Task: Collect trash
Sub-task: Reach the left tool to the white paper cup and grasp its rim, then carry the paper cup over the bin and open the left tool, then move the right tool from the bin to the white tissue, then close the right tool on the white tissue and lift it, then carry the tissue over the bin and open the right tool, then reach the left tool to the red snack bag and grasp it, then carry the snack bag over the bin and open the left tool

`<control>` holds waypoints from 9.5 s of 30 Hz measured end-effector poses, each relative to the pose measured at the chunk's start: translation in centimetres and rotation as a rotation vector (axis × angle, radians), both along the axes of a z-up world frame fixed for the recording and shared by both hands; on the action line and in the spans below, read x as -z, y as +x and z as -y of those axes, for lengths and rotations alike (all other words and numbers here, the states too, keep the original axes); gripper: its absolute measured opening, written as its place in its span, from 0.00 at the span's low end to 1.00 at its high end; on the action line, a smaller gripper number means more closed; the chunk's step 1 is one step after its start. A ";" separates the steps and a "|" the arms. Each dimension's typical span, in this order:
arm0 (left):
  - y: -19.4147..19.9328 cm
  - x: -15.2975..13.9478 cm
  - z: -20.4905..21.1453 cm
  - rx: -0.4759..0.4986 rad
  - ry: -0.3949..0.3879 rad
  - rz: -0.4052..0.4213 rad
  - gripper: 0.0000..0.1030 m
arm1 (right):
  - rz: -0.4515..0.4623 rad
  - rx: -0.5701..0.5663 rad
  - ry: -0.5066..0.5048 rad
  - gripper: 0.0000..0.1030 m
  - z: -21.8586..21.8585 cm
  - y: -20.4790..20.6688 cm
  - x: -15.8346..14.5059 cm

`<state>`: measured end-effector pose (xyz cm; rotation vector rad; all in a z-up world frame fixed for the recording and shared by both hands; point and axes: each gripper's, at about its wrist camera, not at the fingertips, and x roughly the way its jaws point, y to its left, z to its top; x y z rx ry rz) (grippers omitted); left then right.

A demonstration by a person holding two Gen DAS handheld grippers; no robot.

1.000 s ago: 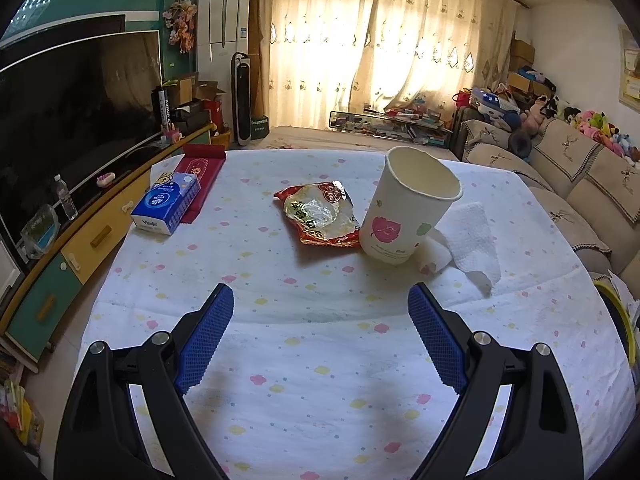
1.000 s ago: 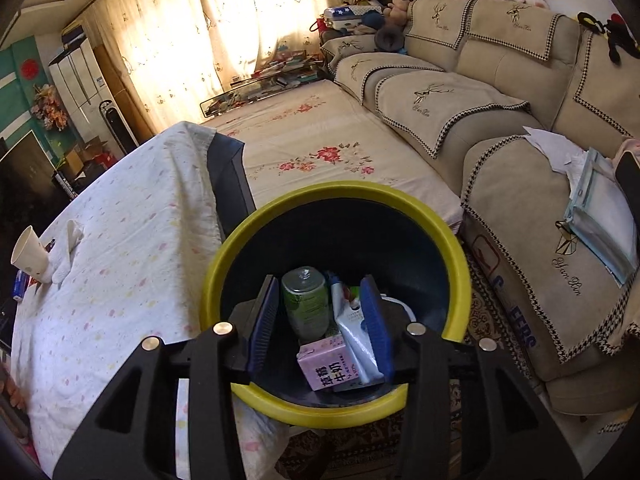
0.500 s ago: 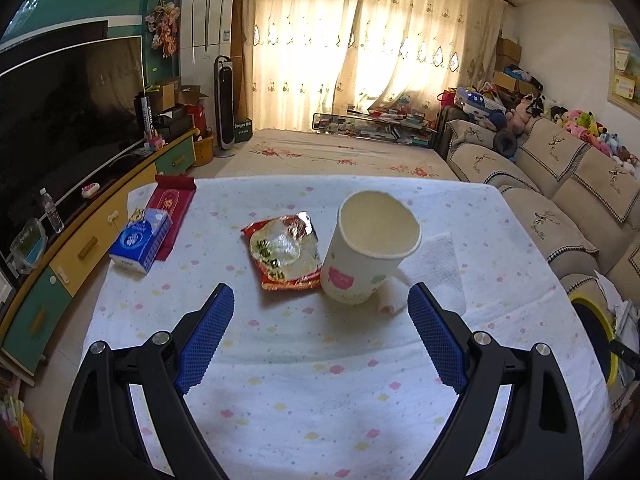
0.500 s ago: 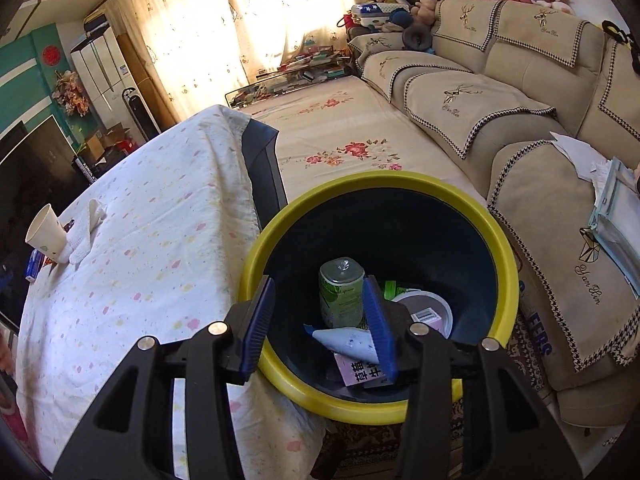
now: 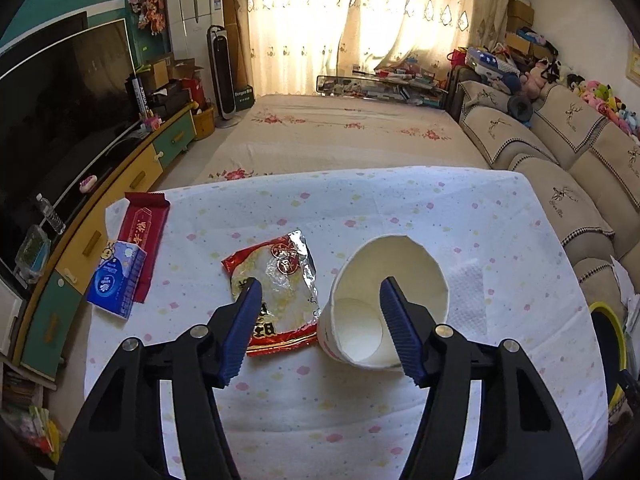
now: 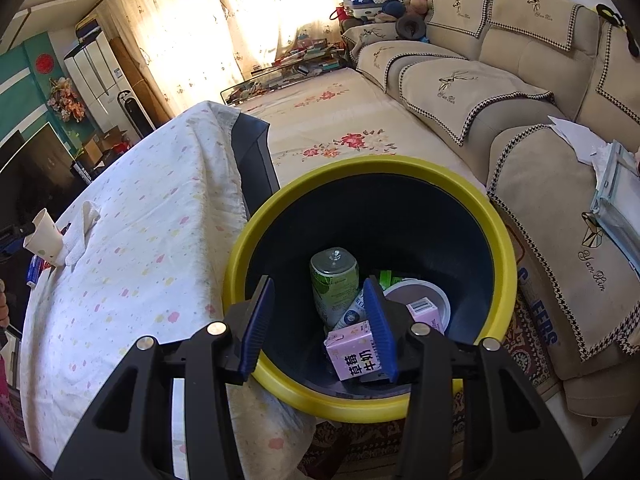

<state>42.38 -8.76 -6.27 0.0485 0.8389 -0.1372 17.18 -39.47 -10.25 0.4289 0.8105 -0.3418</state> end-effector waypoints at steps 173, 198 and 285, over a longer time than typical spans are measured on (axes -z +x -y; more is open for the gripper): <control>-10.9 5.3 -6.9 -0.029 -0.185 0.087 0.65 | -0.120 0.052 -0.220 0.53 2.0 4.7 -0.9; -9.6 5.6 -5.8 -0.058 -0.134 0.048 0.75 | 0.206 -0.177 -0.169 0.71 -9.8 7.1 -5.1; -14.8 6.3 46.2 0.761 0.040 -0.228 0.62 | 0.191 0.297 -0.137 0.84 6.0 -9.9 -2.7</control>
